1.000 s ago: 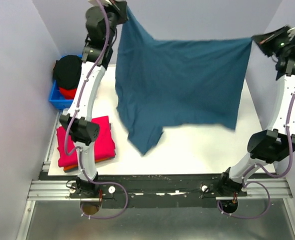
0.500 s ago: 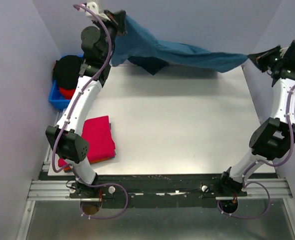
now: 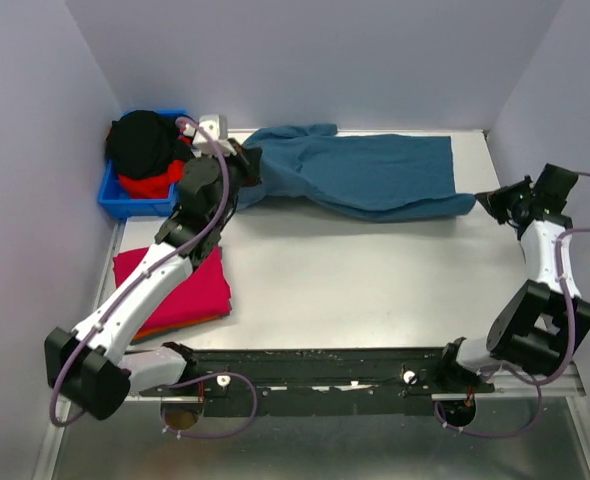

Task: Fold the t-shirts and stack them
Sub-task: Flatten out the tshirt, then fold the flattened tshirt in 1/3 of the way

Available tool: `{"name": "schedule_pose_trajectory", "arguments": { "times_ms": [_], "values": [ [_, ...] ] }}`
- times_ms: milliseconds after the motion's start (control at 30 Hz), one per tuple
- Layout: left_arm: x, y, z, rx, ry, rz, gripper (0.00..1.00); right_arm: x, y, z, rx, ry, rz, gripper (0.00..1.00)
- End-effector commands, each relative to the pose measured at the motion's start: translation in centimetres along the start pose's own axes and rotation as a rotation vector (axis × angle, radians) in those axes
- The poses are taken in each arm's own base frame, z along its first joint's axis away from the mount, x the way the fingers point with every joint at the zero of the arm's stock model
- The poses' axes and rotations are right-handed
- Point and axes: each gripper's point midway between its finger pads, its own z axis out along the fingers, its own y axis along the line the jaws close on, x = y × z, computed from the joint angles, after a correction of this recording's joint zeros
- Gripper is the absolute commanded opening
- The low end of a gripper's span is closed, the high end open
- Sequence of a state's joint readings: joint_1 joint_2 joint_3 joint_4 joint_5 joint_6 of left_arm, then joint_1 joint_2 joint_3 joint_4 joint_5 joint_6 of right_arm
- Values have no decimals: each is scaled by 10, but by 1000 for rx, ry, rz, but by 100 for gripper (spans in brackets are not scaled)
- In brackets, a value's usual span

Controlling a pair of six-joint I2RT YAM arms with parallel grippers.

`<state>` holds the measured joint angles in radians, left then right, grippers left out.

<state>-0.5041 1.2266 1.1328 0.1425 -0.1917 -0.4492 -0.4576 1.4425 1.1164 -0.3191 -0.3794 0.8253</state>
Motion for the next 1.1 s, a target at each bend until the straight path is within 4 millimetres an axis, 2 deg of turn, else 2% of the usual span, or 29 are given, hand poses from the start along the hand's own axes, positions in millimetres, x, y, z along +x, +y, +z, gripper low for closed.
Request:
{"name": "schedule_pose_trajectory", "arguments": {
  "times_ms": [0, 133, 167, 267, 367, 533, 667, 733, 1067],
  "values": [
    [44, 15, -43, -58, 89, -127, 0, -5, -65, -30, 207, -155, 65, 1],
    [82, 17, -76, -77, 184, -120, 0, 16, -117, -61, 369, -201, 99, 1],
    [88, 18, -84, -78, 202, -113, 0, 19, -124, -68, 390, -221, 99, 1],
    [97, 25, -102, -102, 224, -97, 0, 25, -138, -87, 422, -285, 85, 1],
    [98, 33, -102, -125, 199, -72, 0, 32, -136, -90, 380, -297, 79, 1],
    [107, 34, -74, -149, 216, 15, 0, 44, -126, -75, 294, -218, 77, 1],
    [118, 31, -48, -145, 259, 76, 0, 39, -126, -63, 306, -177, 80, 1],
    [117, 32, -31, -132, 259, 73, 0, 36, -124, -56, 310, -157, 77, 1],
    [81, 59, 31, -96, 212, -14, 0, 25, -111, -22, 322, -119, 69, 1]
  ]
}}
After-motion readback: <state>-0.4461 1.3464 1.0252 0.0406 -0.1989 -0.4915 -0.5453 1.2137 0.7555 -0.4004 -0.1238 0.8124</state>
